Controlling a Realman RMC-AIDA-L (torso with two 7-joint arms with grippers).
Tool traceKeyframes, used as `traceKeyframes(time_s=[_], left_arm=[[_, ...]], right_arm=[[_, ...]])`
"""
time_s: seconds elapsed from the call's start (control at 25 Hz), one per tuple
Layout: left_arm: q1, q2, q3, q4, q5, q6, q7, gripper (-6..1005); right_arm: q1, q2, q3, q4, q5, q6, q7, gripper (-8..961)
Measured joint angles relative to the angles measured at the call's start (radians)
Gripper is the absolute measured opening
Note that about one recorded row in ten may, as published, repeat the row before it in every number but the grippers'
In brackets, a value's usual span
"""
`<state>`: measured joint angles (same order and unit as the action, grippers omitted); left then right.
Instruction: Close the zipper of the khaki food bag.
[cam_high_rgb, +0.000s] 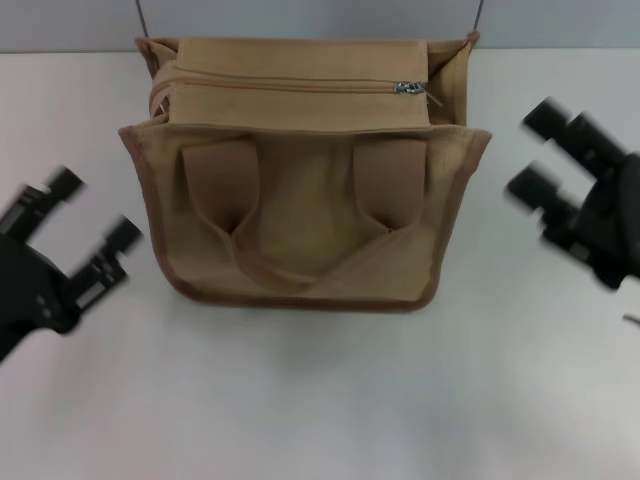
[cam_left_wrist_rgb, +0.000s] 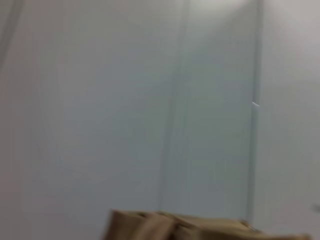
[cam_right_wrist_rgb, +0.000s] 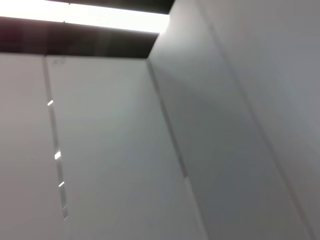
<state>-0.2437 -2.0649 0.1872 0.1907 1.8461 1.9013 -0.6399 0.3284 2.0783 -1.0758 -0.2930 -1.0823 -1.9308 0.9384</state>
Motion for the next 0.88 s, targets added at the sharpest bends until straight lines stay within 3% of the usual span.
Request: traceKeyframes(time_s=[0.28, 0.52, 0.88], left_arm=[[-0.006, 0.007, 0.255, 0.124, 0.091, 0.02, -0.027, 806], [-0.018, 0.008, 0.293, 0.142, 0.104, 0.035, -0.031, 804], [-0.043, 0.008, 0.427, 0.181, 0.105, 0.013, -0.089, 802]], right_arm=[[-0.003, 0.0, -0.001, -0.07, -0.267, -0.002, -0.079, 760], [-0.007, 0.005, -0.001, -0.058, -0.39, 0.062, -0.177, 760], [0.002, 0.006, -0.004, -0.032, -0.441, 0.197, -0.141, 760]])
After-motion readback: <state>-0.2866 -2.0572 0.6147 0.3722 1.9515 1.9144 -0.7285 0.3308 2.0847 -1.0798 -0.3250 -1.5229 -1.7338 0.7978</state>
